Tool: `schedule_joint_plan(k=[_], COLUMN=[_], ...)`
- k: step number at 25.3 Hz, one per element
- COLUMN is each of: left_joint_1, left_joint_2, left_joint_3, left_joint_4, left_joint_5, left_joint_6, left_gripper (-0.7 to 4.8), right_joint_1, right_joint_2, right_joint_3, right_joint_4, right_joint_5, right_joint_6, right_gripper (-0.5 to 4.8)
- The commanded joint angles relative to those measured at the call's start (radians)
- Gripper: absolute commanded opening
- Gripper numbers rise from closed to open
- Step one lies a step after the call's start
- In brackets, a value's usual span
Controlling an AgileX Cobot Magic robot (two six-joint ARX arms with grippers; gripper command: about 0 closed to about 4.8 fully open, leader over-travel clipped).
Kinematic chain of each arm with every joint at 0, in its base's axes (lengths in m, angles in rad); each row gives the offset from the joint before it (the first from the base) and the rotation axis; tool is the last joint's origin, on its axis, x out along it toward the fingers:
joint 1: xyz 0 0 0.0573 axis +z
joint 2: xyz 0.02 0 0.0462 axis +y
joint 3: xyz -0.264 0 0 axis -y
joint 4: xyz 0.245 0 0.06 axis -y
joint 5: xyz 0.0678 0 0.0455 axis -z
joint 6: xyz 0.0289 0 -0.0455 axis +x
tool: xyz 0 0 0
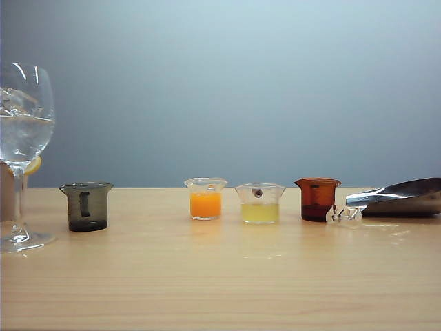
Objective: Pick up the first measuring cup from the left, pour the coconut rum inside into the goblet, and finally put the measuring cup back in its original place.
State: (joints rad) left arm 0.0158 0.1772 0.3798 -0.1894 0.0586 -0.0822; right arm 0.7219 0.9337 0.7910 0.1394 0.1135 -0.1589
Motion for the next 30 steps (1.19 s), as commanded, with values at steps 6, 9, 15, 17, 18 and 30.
schedule_joint_plan(k=[6, 9, 15, 17, 18, 30], left_joint_1=[-0.008, -0.007, -0.016, -0.021, -0.023, -0.093], left_joint_2=[0.000, -0.001, -0.002, -0.002, -0.002, -0.103], left_joint_3=[-0.170, -0.203, -0.218, -0.218, -0.218, -0.272], left_joint_4=[0.220, 0.258, 0.258, 0.258, 0.258, 0.257], left_joint_5=[-0.029, -0.029, -0.001, 0.009, 0.009, -0.071], left_joint_6=[0.004, 0.003, 0.003, 0.003, 0.003, 0.030], left_gripper=[-0.05, -0.05, -0.05, -0.05, -0.05, -0.05], right_joint_1=[-0.005, -0.004, -0.005, -0.005, -0.005, -0.004], right_joint_2=[-0.001, 0.002, 0.002, 0.002, 0.002, 0.002], right_joint_3=[-0.035, -0.035, -0.035, -0.035, -0.035, -0.035], right_joint_4=[0.006, 0.003, -0.003, -0.007, -0.009, -0.016], right_joint_5=[0.153, 0.153, 0.154, 0.154, 0.154, 0.154], right_joint_6=[0.008, 0.008, 0.008, 0.008, 0.008, 0.008], right_gripper=[-0.01, 0.00, 0.00, 0.00, 0.00, -0.01])
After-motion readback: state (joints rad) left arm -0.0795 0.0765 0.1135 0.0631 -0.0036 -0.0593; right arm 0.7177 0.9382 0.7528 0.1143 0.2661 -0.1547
